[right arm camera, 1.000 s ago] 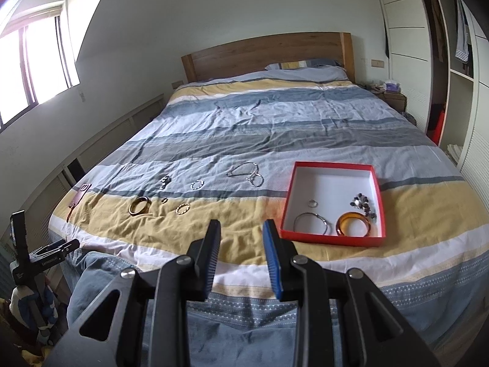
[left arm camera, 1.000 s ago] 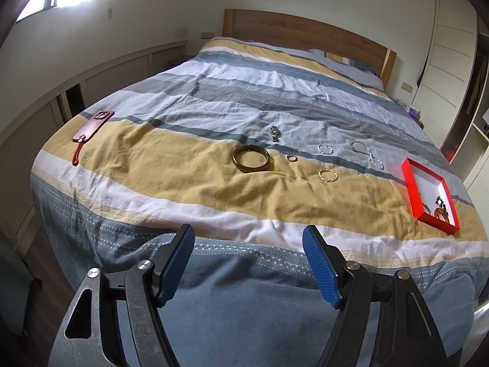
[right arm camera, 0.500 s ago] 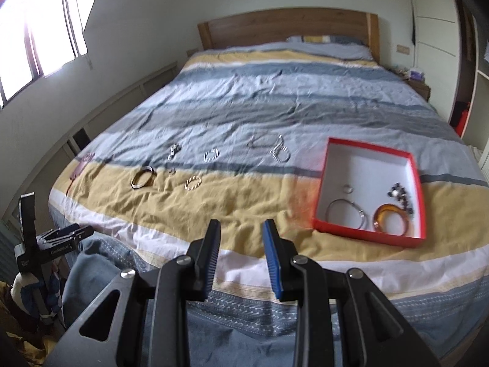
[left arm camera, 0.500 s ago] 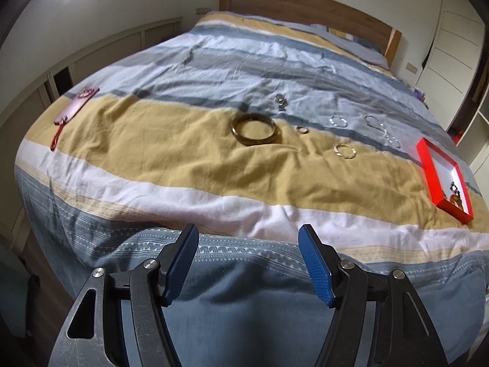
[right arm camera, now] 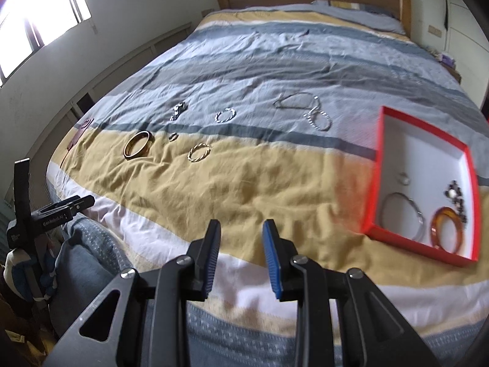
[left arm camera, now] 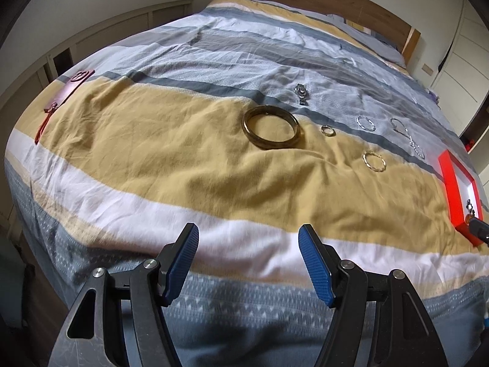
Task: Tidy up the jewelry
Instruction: 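Pull both open tools back from the box toward the bed edge, then grasp the dark tortoiseshell bangle with the left tool while the right tool grasps the twisted silver hoop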
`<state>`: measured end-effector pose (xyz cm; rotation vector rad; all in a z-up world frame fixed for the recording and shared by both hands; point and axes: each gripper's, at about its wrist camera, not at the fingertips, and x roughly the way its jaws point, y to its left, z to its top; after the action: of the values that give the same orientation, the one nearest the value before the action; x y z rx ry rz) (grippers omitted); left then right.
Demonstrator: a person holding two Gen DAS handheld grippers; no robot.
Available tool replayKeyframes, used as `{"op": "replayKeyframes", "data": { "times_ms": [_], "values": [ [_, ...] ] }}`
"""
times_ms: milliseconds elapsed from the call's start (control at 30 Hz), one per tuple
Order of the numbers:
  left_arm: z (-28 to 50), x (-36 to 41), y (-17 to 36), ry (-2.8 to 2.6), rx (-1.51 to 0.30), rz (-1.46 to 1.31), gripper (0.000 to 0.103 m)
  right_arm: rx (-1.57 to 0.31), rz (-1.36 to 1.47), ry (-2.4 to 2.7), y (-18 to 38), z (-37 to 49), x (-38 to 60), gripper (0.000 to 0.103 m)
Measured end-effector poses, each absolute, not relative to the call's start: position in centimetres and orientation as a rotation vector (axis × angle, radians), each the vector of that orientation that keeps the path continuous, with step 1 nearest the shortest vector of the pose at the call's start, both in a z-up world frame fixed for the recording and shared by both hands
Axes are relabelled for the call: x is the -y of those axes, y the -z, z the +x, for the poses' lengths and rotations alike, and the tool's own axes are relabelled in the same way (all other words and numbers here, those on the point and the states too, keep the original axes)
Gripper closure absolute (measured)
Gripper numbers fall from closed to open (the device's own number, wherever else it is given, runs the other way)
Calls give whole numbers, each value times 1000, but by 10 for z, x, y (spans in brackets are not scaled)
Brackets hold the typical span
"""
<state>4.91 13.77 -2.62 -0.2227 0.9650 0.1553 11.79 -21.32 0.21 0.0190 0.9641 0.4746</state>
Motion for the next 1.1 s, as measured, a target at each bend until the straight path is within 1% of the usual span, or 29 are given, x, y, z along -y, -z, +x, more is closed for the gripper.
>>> {"op": "replayKeyframes", "data": {
  "times_ms": [200, 567, 700, 933, 1100],
  "values": [
    [74, -132, 27, -126, -965, -196, 36, -991, 14, -521, 12, 144, 192, 76],
    [152, -119, 26, -58, -943, -95, 37, -1008, -34, -605, 26, 188, 146, 76],
    [178, -114, 32, -44, -960, -44, 41, -1004, -38, -625, 30, 205, 130, 76],
    [206, -107, 57, -18, -1027, -1, 53, -1016, -71, -645, 41, 232, 104, 76],
    [216, -102, 71, -16, -1063, 15, 54, -1049, -102, -625, 57, 247, 92, 76]
  ]
}}
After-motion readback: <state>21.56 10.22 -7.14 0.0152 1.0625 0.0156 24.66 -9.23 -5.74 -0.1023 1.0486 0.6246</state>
